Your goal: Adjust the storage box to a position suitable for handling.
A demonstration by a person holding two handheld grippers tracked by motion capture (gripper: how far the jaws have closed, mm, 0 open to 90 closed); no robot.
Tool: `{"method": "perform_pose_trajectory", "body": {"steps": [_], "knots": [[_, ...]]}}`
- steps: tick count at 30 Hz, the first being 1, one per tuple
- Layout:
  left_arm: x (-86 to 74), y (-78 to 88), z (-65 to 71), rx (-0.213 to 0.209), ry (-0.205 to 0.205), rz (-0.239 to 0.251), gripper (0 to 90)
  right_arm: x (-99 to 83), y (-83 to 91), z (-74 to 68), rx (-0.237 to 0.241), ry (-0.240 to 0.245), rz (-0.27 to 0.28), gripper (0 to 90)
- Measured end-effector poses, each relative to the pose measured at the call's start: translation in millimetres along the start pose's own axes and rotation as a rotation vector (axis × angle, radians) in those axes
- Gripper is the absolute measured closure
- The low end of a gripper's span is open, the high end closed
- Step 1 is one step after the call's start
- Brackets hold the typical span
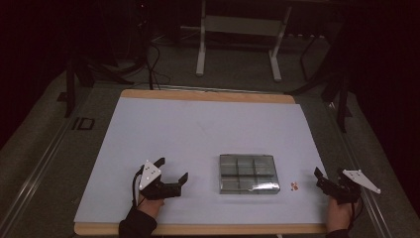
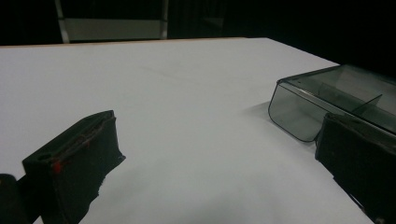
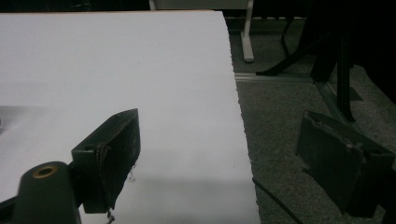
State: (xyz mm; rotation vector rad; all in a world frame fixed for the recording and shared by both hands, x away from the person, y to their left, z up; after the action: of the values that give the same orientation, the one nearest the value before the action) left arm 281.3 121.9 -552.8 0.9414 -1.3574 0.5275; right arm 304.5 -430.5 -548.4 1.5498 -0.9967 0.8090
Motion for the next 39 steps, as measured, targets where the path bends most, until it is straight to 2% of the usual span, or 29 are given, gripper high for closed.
{"method": "perform_pose_trajectory", "body": {"steps": [8, 9, 10, 13, 18, 19, 21, 24, 29, 31, 34, 36, 39], "knots": [[0.5, -2.0, 0.2, -0.01, -0.003, -0.022, 0.1, 0.7, -1.7, 0.2, 0.003, -0.005, -0.023, 14.0], [0.6, -3.1, -0.7, -0.026, 0.006, -0.036, 0.1, 1.0, -2.2, 0.5, 0.028, -0.003, -0.033, 13.9], [0.6, -3.1, -0.7, -0.026, 0.006, -0.036, 0.1, 1.0, -2.2, 0.5, 0.028, -0.003, -0.033, 13.9], [0.5, -4.7, -1.7, -0.061, 0.015, -0.078, 0.1, 1.5, -1.6, 0.5, 0.053, -0.008, -0.037, 13.7], [1.3, -6.5, -2.6, -0.073, 0.016, -0.107, 0.1, 1.9, -3.1, 0.1, 0.083, 0.004, -0.068, 14.1], [1.8, -6.2, -2.7, -0.082, 0.018, -0.106, 0.1, 1.8, -4.3, -0.3, 0.124, 0.016, -0.102, 15.7], [2.6, -6.0, -2.3, -0.092, 0.014, -0.109, 0.1, 2.2, -4.8, -0.7, 0.156, 0.027, -0.132, 16.5], [3.3, -6.9, -1.2, -0.115, 0.007, -0.129, 0.1, 2.8, -4.3, -2.7, 0.184, 0.041, -0.155, 16.4], [7.2, -10.0, 3.2, -0.177, -0.003, -0.163, 0.1, 9.7, -1.6, -11.2, 0.265, 0.11, -0.173, 13.7], [9.0, -10.4, 3.9, -0.207, -0.012, -0.158, 0.1, 13.9, -0.4, -13.4, 0.289, 0.14, -0.181, 13.0], [10.8, -12.5, 5.0, -0.232, -0.023, -0.168, 0.1, 19.0, 1.7, -16.3, 0.336, 0.156, -0.191, 12.6], [11.1, -13.8, 6.2, -0.248, -0.032, -0.181, 0.1, 20.3, 2.2, -19.1, 0.377, 0.167, -0.215, 12.5], [12.1, -15.6, 7.7, -0.273, -0.025, -0.191, 0.1, 19.4, 0.8, -26.0, 0.436, 0.195, -0.267, 12.9]]}}
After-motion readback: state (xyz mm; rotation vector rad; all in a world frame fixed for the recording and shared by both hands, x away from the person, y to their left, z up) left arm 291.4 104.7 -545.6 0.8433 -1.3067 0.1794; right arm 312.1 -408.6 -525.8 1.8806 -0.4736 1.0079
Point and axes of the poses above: each handheld gripper's, and its own axes: y roughly backward along the jaws, x roughly out of its top, z roughly to its right, the point moved 3 cm from there along -y, roughly forward along the jaws, and after that the axes turned 11 degrees about -y, right-handed, at the moved point
